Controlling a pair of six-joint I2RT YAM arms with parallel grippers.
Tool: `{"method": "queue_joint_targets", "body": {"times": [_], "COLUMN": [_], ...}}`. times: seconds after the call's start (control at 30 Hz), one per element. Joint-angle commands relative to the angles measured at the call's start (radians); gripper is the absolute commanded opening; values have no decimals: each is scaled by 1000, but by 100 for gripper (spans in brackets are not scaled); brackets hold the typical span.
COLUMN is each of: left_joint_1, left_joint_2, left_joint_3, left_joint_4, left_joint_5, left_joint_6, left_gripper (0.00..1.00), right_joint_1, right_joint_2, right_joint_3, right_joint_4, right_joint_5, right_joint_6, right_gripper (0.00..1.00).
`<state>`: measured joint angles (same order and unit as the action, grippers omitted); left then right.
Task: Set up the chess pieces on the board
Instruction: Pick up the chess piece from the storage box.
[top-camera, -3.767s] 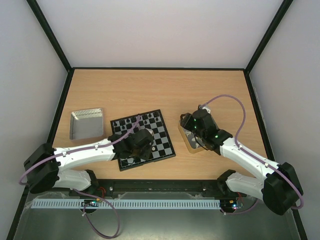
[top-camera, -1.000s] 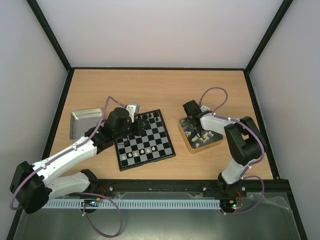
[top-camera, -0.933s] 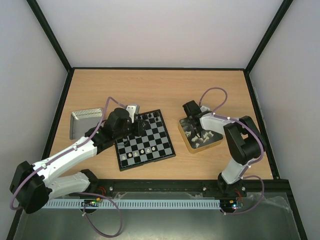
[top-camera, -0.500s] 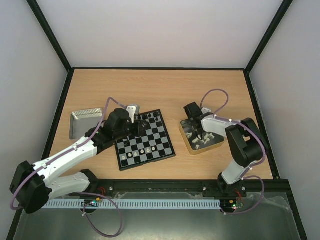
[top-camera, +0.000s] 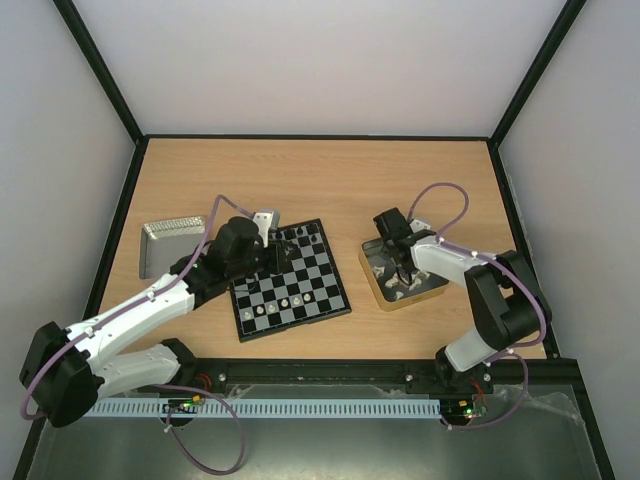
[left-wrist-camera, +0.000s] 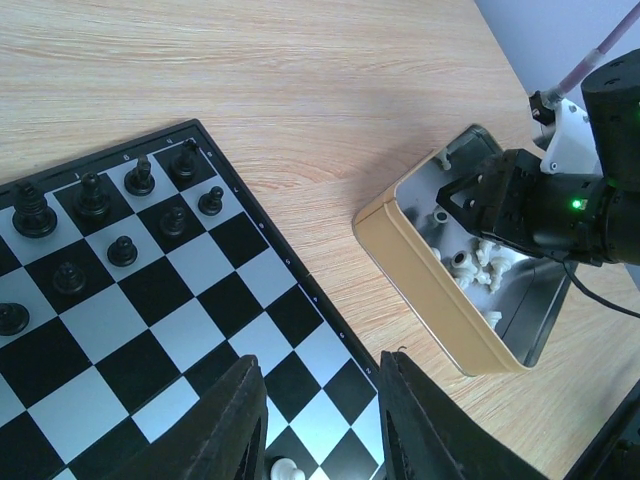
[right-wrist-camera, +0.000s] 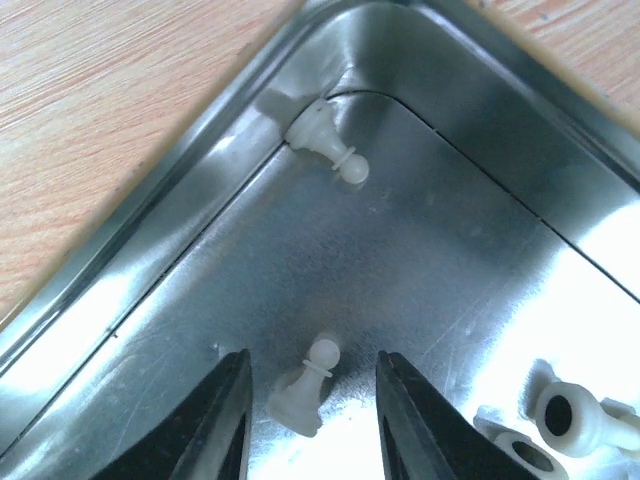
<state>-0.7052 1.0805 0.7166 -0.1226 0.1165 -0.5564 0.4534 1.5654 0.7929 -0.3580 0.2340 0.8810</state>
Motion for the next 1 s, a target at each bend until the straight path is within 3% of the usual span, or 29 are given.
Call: {"method": "queue_joint_targets", "body": {"times": [0.0, 0.53, 0.77, 0.97], "left_joint_1": [9, 9, 9, 12], "left_joint_2": [-1, 6, 12, 12], "left_joint_3": [-14, -20, -19, -3], "left_joint_4": [19, 24, 27, 20], "left_joint_5": [11, 15, 21, 29], "left_joint_6": [12, 10, 8, -8], "left_gripper": [33, 33, 33, 35], "right_joint_1": [-4, -4, -4, -4], "right_joint_2": [-24, -11, -25, -94], "right_joint_3": [-20, -82, -89, -81], "right_joint_4": [-6, 19, 32, 74], "right_joint_5": [-6, -71, -75, -83], "right_joint_6": [20, 61, 55, -10], "right_gripper": [31, 28, 13, 10]}}
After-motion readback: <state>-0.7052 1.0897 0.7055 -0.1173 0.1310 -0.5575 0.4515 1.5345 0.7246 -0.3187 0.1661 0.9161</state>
